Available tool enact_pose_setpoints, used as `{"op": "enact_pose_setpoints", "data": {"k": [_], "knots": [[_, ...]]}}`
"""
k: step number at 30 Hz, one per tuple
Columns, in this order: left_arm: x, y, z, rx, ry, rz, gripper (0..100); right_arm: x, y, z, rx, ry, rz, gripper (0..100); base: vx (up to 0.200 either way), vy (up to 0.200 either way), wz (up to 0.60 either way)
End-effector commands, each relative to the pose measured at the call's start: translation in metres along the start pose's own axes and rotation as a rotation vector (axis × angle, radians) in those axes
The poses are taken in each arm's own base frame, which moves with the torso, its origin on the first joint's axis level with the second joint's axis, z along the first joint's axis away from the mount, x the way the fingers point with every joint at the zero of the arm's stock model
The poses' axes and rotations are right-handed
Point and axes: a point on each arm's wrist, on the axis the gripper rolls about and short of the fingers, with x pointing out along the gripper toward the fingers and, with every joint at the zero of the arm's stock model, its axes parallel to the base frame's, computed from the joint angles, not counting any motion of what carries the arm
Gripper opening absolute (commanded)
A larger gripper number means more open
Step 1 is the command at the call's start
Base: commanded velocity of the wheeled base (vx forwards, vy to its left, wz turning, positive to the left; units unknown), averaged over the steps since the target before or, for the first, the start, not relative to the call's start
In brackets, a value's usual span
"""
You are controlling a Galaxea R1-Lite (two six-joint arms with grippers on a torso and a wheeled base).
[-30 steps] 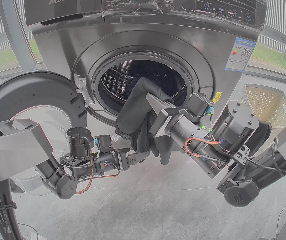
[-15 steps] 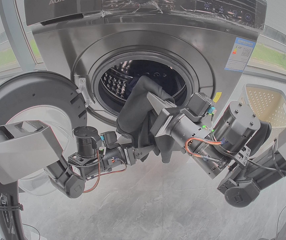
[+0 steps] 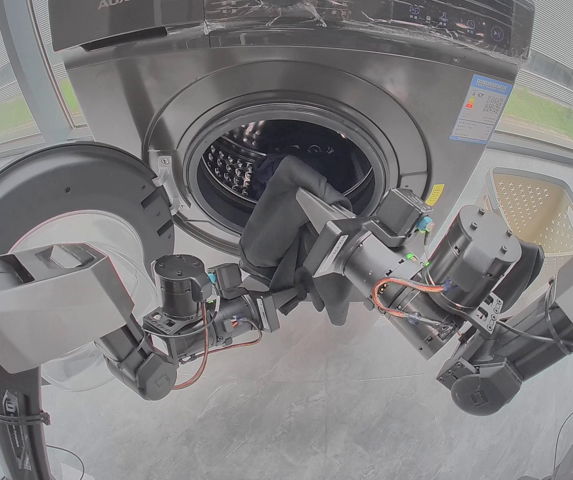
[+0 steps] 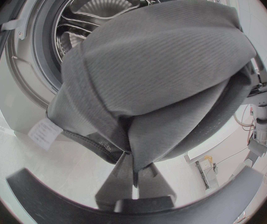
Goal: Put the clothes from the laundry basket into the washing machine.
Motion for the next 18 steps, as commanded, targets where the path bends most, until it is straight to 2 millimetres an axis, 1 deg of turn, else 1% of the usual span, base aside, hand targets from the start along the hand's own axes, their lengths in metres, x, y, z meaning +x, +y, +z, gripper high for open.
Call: {"op": "enact_pose_setpoints", "data": {"k": [1,2,4,5,6,7,10,14,18], "knots": [[-0.023,-0.03,0.015,0.018,-0.02,-0.045,0,0.001,-0.007,-0.002,-0.01,0.005,-0.018,0,0.0,0.0,0.0],[-0.03,-0.039,0.02,0.024,-0.028,-0.061,0,0.001,-0.008,-0.002,-0.013,0.005,-0.023,0,0.0,0.0,0.0],[-0.043,-0.05,0.029,0.031,-0.048,-0.075,0,0.001,-0.011,-0.003,-0.016,0.009,-0.03,0,0.0,0.0,0.0],[-0.044,-0.05,0.03,0.032,-0.051,-0.077,0,0.001,-0.011,-0.003,-0.016,0.009,-0.03,0,0.0,0.0,0.0],[-0.057,-0.059,0.038,0.041,-0.068,-0.088,0,0.001,-0.012,-0.006,-0.018,0.022,-0.031,0,0.0,0.0,0.0],[-0.063,-0.065,0.041,0.044,-0.076,-0.098,0,0.0,-0.013,-0.009,-0.02,0.029,-0.033,0,0.0,0.0,0.0],[-0.075,-0.075,0.046,0.053,-0.095,-0.118,0,-0.001,-0.013,-0.018,-0.028,0.058,-0.033,0,0.0,0.0,0.0],[-0.081,-0.08,0.044,0.055,-0.095,-0.128,0,-0.003,-0.011,-0.021,-0.027,0.072,-0.026,0,0.0,0.0,0.0],[-0.083,-0.08,0.041,0.055,-0.088,-0.124,0,-0.005,-0.011,-0.023,-0.028,0.081,-0.027,0,0.0,0.0,0.0]]}}
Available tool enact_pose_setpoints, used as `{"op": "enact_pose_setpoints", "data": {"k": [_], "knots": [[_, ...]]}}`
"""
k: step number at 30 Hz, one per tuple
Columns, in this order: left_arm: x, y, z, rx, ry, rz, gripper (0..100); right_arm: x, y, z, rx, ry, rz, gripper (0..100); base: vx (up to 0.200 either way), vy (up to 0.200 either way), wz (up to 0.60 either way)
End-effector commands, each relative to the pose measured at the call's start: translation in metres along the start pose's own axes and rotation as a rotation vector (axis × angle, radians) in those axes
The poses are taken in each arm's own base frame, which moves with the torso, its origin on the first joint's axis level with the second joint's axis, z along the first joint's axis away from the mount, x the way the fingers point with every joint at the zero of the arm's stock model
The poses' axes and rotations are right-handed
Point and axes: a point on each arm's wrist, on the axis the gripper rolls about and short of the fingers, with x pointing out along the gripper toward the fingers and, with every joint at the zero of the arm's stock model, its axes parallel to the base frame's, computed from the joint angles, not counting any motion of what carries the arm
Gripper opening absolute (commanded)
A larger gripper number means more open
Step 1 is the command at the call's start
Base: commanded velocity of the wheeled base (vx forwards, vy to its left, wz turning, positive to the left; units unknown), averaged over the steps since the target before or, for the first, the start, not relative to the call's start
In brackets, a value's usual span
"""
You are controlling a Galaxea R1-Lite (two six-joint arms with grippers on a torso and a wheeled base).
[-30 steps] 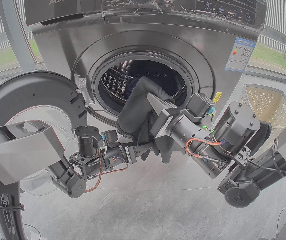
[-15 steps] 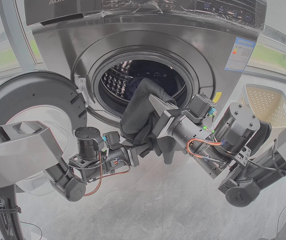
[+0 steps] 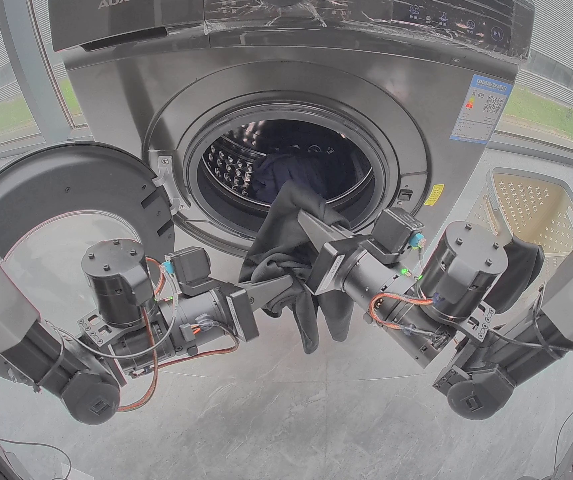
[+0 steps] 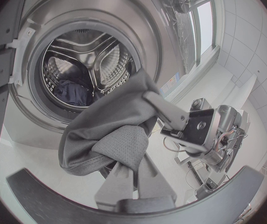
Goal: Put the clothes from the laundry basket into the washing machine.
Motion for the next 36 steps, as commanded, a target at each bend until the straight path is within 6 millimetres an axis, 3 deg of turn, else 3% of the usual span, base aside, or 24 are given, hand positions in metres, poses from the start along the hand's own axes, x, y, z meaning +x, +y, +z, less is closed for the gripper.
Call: {"op": "enact_pose_setpoints", "data": {"k": [1,4,5,11,20,27,36], "knots": [[-0.01,-0.013,0.008,0.016,-0.03,-0.03,0,-0.003,-0.001,-0.008,-0.004,0.034,0.007,0,0.0,0.0,0.0],[-0.012,-0.015,0.009,0.02,-0.038,-0.035,0,-0.006,-0.001,-0.01,-0.005,0.037,0.007,0,0.0,0.0,0.0],[-0.015,-0.017,0.009,0.021,-0.042,-0.038,0,-0.008,-0.002,-0.01,-0.005,0.033,0.016,100,0.0,0.0,0.0],[-0.025,-0.021,0.013,0.033,-0.072,-0.048,0,-0.012,-0.003,-0.014,-0.008,0.058,0.023,100,0.0,0.0,0.0],[-0.041,-0.036,0.037,0.073,-0.182,-0.081,0,-0.046,-0.023,-0.034,-0.078,0.193,-0.036,100,0.0,0.0,0.0],[-0.041,-0.039,0.047,0.098,-0.282,-0.055,0,-0.068,-0.037,-0.034,-0.095,0.253,-0.083,100,0.0,0.0,0.0],[-0.035,-0.036,0.05,0.127,-0.319,-0.043,0,-0.087,-0.038,-0.053,-0.125,0.368,-0.083,100,0.0,0.0,0.0]]}}
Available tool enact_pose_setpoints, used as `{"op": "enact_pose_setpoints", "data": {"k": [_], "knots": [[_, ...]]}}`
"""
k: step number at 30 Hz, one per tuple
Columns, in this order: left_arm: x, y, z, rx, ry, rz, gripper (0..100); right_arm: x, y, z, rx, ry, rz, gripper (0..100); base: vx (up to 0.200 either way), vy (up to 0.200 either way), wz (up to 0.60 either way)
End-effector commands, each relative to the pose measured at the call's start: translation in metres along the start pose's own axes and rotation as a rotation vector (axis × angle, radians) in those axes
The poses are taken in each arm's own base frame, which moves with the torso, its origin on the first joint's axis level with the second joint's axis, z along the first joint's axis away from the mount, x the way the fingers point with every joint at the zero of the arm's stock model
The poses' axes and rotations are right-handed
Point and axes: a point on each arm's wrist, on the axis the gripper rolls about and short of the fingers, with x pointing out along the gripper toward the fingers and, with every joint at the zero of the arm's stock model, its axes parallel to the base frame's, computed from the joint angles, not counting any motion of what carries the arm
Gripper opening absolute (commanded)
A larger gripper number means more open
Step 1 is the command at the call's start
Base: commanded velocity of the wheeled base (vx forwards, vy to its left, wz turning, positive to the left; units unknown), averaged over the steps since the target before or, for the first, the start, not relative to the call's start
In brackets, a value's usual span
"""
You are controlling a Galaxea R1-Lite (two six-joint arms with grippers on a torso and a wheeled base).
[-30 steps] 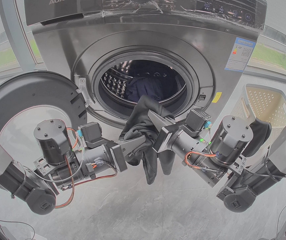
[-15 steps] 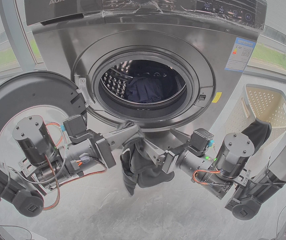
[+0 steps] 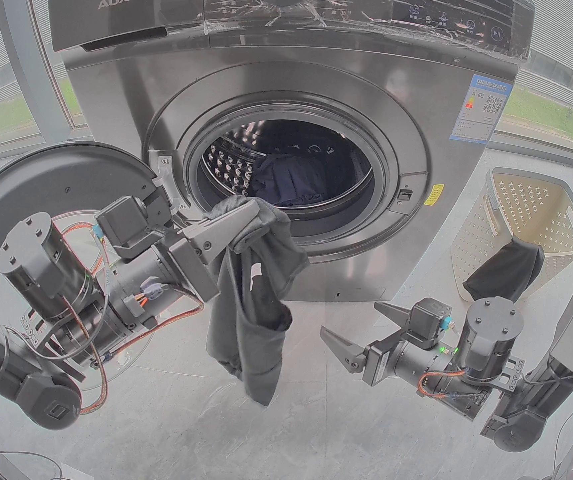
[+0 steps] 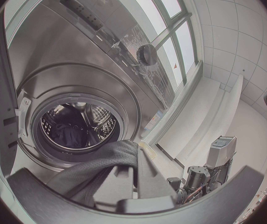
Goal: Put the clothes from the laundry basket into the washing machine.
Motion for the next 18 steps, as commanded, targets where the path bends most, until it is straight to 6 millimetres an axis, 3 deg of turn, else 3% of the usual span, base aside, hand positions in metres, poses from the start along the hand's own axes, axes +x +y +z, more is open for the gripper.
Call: {"op": "enact_pose_setpoints", "data": {"k": [1,6,18], "knots": [[0.005,0.001,0.001,0.014,-0.017,0.011,0,0.001,0.004,-0.01,-0.007,0.036,0.012,100,0.0,0.0,0.0],[0.005,0.001,0.003,0.018,-0.028,0.016,0,0.015,0.007,-0.022,-0.015,0.059,0.02,100,0.0,0.0,0.0],[0.008,0.001,0.008,0.023,-0.049,0.01,0,0.05,0.009,-0.025,-0.025,0.007,0.033,100,0.0,0.0,0.0]]}}
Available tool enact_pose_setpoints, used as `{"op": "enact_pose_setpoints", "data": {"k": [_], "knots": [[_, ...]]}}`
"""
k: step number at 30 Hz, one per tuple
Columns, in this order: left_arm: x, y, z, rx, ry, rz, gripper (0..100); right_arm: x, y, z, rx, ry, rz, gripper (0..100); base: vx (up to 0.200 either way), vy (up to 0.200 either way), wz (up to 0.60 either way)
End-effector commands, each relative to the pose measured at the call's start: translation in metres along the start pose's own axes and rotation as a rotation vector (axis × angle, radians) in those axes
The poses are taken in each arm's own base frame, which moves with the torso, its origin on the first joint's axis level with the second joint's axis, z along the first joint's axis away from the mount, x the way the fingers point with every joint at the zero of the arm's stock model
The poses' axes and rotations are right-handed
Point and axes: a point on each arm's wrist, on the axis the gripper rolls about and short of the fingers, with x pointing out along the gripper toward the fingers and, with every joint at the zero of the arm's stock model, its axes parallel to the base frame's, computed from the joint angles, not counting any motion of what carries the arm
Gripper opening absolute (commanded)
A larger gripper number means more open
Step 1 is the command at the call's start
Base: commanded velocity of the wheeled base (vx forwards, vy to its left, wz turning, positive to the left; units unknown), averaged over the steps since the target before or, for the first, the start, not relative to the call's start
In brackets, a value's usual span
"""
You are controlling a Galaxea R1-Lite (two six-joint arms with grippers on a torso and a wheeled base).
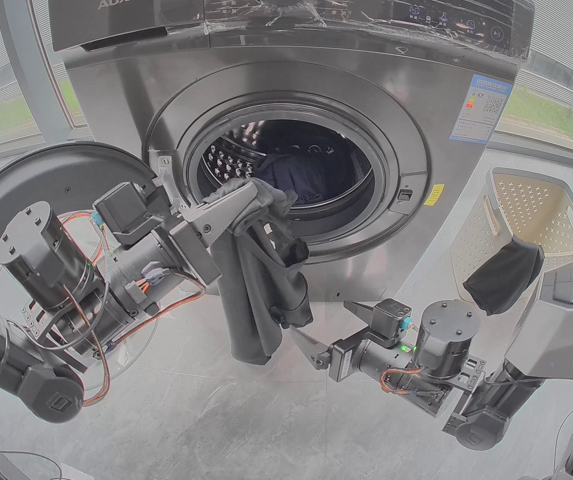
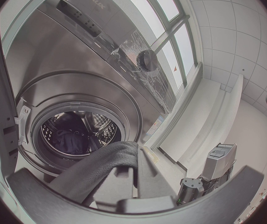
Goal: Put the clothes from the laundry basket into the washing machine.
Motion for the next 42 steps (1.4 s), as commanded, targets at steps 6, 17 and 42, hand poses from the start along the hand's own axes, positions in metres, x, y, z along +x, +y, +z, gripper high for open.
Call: {"op": "enact_pose_setpoints", "data": {"k": [6,17,42], "knots": [[0.0,-0.001,0.003,0.003,-0.013,-0.005,0,0.027,-0.001,-0.015,-0.005,0.0,0.008,100,0.0,0.0,0.0],[-0.001,-0.004,0.008,0.01,-0.047,-0.021,0,0.092,-0.013,-0.027,-0.026,-0.106,-0.007,100,0.0,0.0,0.0],[-0.008,0.026,0.012,0.038,-0.055,0.087,0,-0.001,-0.031,0.047,-0.051,-0.163,-0.06,0,0.0,0.0,0.0]]}}
